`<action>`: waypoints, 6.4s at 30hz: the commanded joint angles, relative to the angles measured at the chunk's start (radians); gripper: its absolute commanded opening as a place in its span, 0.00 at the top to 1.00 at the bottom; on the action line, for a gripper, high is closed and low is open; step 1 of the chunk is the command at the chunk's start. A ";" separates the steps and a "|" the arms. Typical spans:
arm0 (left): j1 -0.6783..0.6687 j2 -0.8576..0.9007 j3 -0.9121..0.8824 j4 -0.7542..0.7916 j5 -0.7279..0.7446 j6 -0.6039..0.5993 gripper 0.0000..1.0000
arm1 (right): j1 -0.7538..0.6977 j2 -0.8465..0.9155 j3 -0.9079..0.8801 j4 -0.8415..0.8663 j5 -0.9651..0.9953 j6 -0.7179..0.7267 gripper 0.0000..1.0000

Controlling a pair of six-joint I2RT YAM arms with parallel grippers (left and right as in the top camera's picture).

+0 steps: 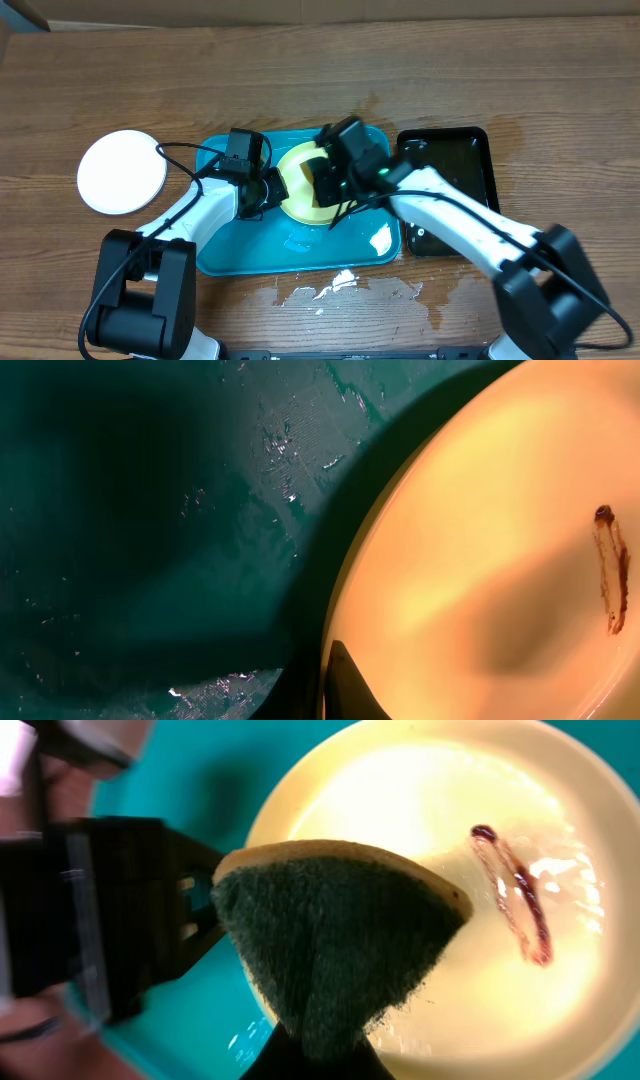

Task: Clean dirty plates on tray and stack at the side
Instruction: 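Carry the sponge with right gripper onto the yellow plate, then scrub the yellow plate with the sponge while left gripper holds rim, then move the sponge back into the black tray with right gripper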

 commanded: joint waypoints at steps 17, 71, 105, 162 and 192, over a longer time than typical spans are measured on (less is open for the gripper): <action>-0.002 0.013 -0.009 -0.003 -0.018 0.035 0.80 | 0.031 0.059 0.025 0.072 0.192 0.011 0.54; -0.002 0.013 -0.009 -0.033 -0.027 0.099 0.96 | 0.060 0.170 0.108 -0.172 0.463 -0.027 0.96; -0.002 0.013 -0.009 -0.071 -0.033 0.256 0.96 | -0.137 0.231 0.108 -0.084 0.058 -0.099 0.96; -0.002 0.013 -0.009 -0.093 -0.037 0.297 0.96 | -0.061 0.216 0.182 -0.032 -0.037 -0.117 0.96; -0.002 0.013 -0.009 -0.098 -0.067 0.251 0.96 | -0.137 0.287 0.193 -0.255 0.272 -0.051 0.96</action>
